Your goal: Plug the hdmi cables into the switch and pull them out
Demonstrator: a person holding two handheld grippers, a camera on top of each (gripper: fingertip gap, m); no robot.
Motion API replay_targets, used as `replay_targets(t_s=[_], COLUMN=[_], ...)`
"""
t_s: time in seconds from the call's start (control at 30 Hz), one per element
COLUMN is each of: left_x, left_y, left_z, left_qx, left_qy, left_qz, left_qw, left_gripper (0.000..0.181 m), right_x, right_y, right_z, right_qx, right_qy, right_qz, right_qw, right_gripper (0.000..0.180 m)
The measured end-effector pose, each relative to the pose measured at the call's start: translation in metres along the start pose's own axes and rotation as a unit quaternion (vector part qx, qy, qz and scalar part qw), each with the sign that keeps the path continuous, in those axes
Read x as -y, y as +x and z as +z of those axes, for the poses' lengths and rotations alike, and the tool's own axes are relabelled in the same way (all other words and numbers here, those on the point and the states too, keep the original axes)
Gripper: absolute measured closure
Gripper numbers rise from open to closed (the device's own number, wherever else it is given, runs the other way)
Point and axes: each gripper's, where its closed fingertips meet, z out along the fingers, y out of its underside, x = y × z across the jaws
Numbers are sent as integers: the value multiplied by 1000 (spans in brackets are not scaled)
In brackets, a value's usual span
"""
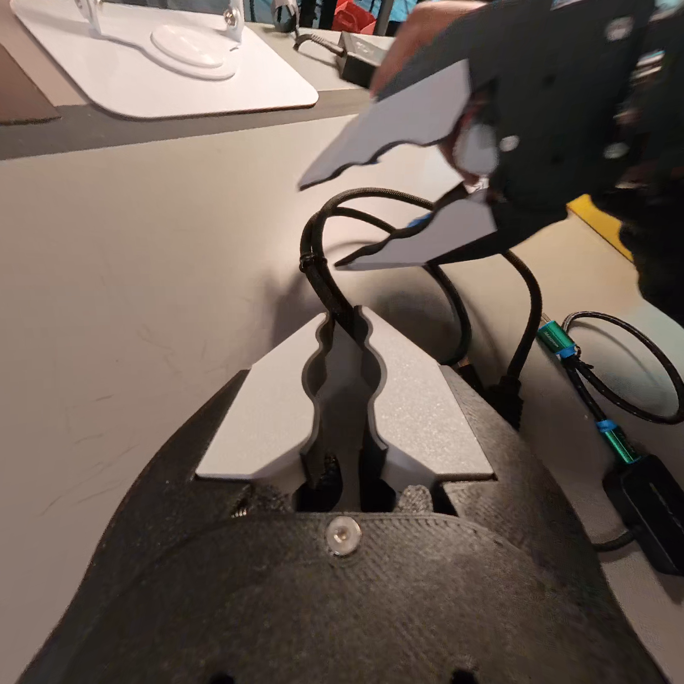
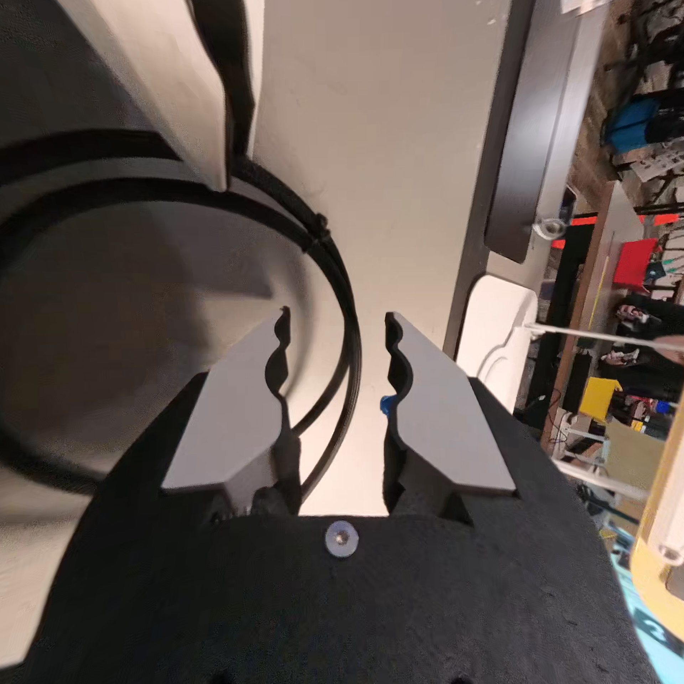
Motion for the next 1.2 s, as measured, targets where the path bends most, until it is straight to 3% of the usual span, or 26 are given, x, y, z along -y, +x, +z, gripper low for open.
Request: replay_targets(t_s=[0.07,0.17,0.37,0.4,0.5,0.67,0.97,1.2], left_x=[4,8,43,51,67,52,50,47], left_y=[5,10,17,15,3,-21,-20,-14], left_z=[-1,-4,-26,-32,-50,-40,-41,-36], left_qx=[-14,-35,-107,-110,-113,-79,-86,-79], left_qy=[10,25,139,168,225,192,188,171], left_qz=[15,26,-26,-38,-67,-87,-104,-77], left_qw=[1000,999,984,979,965,974,973,979], left_gripper=[169,169,171,179,179,180,180,180], right_x=[-1,1,-4,-6,-13,-25,-45,-83], right_y=[0,5,29,33,41,61,111,110], right_z=[9,3,-63,-78,-123,-194,-335,-389], right_qx=[14,11,-35,-44,-73,-136,-263,-318], right_qy=[-12,-6,-3,-5,-13,-41,-48,-107], right_qz=[-13,-15,11,14,24,14,56,54], right_qw=[1000,1000,999,999,997,990,962,941], right_gripper=[135,175,178,178,178,179,179,179])
